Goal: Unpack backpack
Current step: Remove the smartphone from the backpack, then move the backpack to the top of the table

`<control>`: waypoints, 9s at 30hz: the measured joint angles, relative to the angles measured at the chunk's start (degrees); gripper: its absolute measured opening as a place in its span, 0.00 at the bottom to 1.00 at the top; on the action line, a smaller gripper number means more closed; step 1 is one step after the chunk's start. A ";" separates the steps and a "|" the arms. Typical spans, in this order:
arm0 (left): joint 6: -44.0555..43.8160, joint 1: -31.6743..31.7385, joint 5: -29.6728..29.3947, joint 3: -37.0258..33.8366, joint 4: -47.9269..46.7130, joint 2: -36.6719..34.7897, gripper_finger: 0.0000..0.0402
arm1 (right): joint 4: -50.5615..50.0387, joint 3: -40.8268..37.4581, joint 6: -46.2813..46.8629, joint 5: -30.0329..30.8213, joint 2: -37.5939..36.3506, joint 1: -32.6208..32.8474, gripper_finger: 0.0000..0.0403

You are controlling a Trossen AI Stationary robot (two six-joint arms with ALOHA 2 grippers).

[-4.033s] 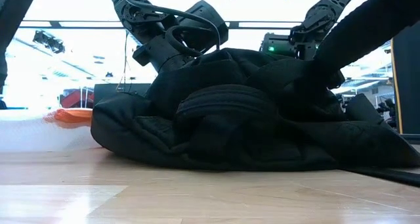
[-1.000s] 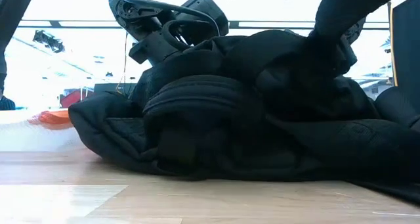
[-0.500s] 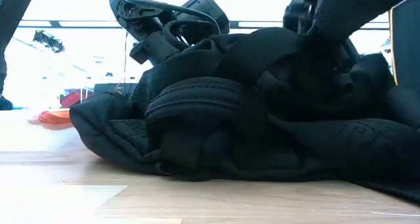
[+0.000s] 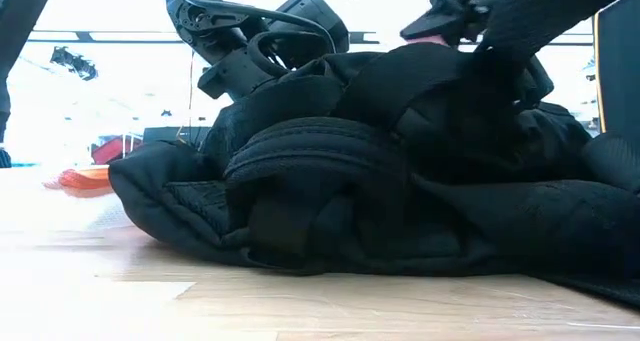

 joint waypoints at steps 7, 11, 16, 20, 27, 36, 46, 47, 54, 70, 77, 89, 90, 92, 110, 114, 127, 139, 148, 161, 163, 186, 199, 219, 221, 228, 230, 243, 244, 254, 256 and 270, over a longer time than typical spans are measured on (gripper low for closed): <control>2.29 -0.54 2.70 -0.11 3.96 0.20 0.00 | 20.47 1.02 -6.87 -3.43 9.53 -4.21 0.01; 3.86 -0.74 3.12 -0.08 3.69 0.20 0.00 | 21.67 8.34 -8.88 -8.50 19.18 -6.39 0.01; 3.84 -0.74 3.19 -0.06 3.60 0.17 0.00 | 12.18 23.09 -18.32 -9.88 33.56 -7.82 0.01; 3.41 -0.82 3.21 -0.04 3.42 0.13 0.00 | -1.62 38.22 -28.97 -9.90 44.52 -8.84 0.01; 1.96 -1.11 3.33 0.02 2.28 0.02 0.00 | -22.70 60.83 -38.50 -10.34 58.71 -9.89 0.01; 0.32 -1.11 3.34 0.00 2.74 0.02 0.00 | -25.17 71.20 -39.01 -13.77 67.97 -9.96 0.08; 0.13 -1.14 3.34 -0.04 3.64 0.02 0.00 | -25.97 72.53 -37.93 -12.30 67.25 -9.69 0.38; 0.15 -1.14 3.34 -0.04 3.70 0.02 0.00 | -27.62 73.46 -37.95 -12.30 67.25 -9.67 0.41; -0.33 -1.16 3.32 -0.04 3.80 0.02 0.00 | -51.16 83.62 -38.18 -12.10 67.15 -9.55 0.52; 0.13 -1.20 2.93 0.03 3.55 0.02 0.00 | -81.17 88.21 -39.81 -8.10 65.59 -1.89 0.47; 0.30 -1.20 2.93 0.07 2.49 -0.05 0.00 | -79.24 88.19 -39.01 -1.33 58.66 0.68 0.43; 0.32 -1.84 2.45 0.07 2.33 -0.07 0.00 | -59.91 62.14 -33.28 -1.74 37.14 2.97 0.40; 0.30 -1.99 2.44 0.05 2.30 -0.07 0.00 | -55.80 56.39 -32.70 -1.72 34.67 3.13 0.39; 0.26 -2.38 2.31 0.05 2.31 -0.07 0.00 | -46.45 44.07 -30.88 -1.19 29.55 3.22 0.39; 2.59 -3.54 -1.57 1.32 8.70 0.19 0.00 | 23.73 -23.75 -2.60 11.54 13.50 9.72 0.35; 4.23 -3.58 -4.21 4.68 4.99 -1.25 0.00 | 23.11 -25.83 -1.22 14.56 13.46 10.93 0.34; 6.31 -3.52 -24.16 15.85 -24.08 -8.04 0.00 | 6.66 -26.10 10.41 16.84 13.43 18.27 0.33; 4.42 -1.46 -24.32 13.21 -20.02 -7.89 0.00 | -5.25 -23.58 13.46 25.41 2.98 20.51 0.24; -0.41 3.81 -10.39 3.89 -3.48 -2.91 0.00 | 6.47 -21.49 2.89 25.79 -10.31 20.41 0.22; 4.80 3.64 -3.96 4.70 -3.52 -5.90 0.00 | 29.96 -21.44 -4.75 26.07 4.30 15.39 0.22; 7.09 3.15 -4.70 5.42 -3.11 -9.73 0.00 | 30.54 -21.46 -3.47 25.49 8.29 14.00 0.21; 16.62 25.33 -4.47 5.66 -2.43 -6.52 0.00 | 1.60 -21.59 9.22 8.39 16.17 12.69 0.11; 13.04 29.54 2.61 6.10 -0.06 2.53 0.00 | -10.23 -21.64 12.84 9.53 9.11 16.03 0.10; -5.67 30.38 -40.05 5.55 -60.01 -10.01 0.00 | -8.92 -21.64 10.53 13.28 9.15 15.92 0.09; -5.89 30.32 -40.20 5.55 -59.66 -13.07 0.00 | -8.89 -21.60 9.86 13.95 9.15 15.92 0.09; -1.92 24.85 -35.04 5.25 -45.49 -29.29 0.00 | -9.46 -17.20 1.70 16.60 7.22 14.11 0.09; 0.11 22.28 -30.66 4.34 -38.50 -32.52 0.00 | -9.12 -14.58 -1.74 16.62 5.61 12.95 0.09; 3.68 2.00 -24.62 -1.70 -18.50 -33.61 0.00 | -12.93 -5.22 -5.82 -2.29 0.96 24.45 0.07; 3.68 0.30 -25.57 -3.57 -14.12 -33.36 0.00 | -14.79 -5.71 -4.88 0.88 2.26 27.22 0.07; 2.89 -6.60 -25.58 -15.33 7.96 -28.96 0.00 | -14.69 -6.63 -0.49 22.11 22.76 29.69 0.06; 2.52 -6.55 -25.61 -15.71 8.57 -28.00 0.00 | -14.14 -5.61 -1.58 25.57 24.88 23.98 0.06; 3.44 -6.40 -25.51 -15.58 8.47 -27.76 0.00 | -11.51 2.70 -11.04 8.92 12.91 -3.53 0.06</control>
